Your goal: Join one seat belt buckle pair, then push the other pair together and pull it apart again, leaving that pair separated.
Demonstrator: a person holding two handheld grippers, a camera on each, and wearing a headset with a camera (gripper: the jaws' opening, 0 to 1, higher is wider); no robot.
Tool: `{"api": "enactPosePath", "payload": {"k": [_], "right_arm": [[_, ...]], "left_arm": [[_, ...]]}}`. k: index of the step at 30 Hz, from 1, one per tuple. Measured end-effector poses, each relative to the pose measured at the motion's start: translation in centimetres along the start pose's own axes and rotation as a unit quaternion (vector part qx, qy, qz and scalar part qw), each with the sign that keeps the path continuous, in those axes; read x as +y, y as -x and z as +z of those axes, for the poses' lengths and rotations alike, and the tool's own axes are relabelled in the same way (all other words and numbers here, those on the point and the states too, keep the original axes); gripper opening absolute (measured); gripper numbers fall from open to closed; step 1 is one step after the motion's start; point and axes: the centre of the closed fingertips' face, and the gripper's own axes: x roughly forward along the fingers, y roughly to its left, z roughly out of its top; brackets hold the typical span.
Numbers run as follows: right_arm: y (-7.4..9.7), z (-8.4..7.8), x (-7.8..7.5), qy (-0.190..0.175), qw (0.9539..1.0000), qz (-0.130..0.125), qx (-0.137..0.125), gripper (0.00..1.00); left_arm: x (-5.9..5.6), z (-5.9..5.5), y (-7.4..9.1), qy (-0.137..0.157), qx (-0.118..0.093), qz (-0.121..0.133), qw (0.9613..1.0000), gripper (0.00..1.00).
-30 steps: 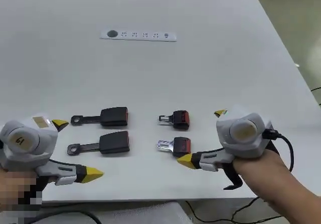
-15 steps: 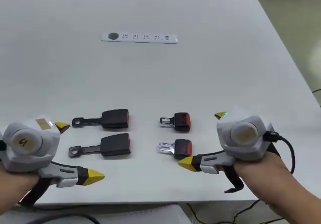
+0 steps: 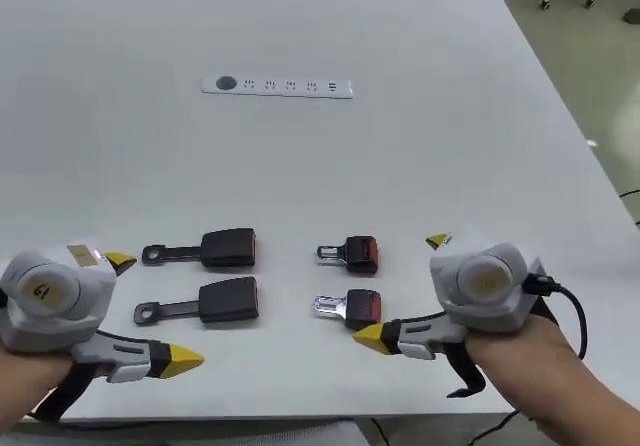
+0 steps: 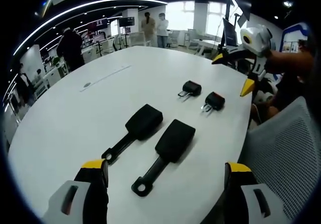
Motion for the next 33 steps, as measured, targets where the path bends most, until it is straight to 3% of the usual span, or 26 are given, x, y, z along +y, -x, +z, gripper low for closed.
{"api": "enactPosePath", "payload": {"k": [15,20,33], "right_arm": [[-0.30,0.85,0.91,-0.006,0.9998,0.017,-0.013,0.97],[-0.13,0.28,0.85,-0.025,0.9996,0.010,0.001,0.99],[-0.05,0.17,0.59,-0.029,0.9996,0.005,0.002,0.98]], "left_arm": [[0.53,-0.27,0.13,0.009,0.001,0.003,1.0000,0.96],[0.64,-0.21,0.19,0.012,0.002,0.010,0.9999,0.97],[0.95,-0.47,-0.11,0.010,0.002,0.012,0.9999,0.98]]}}
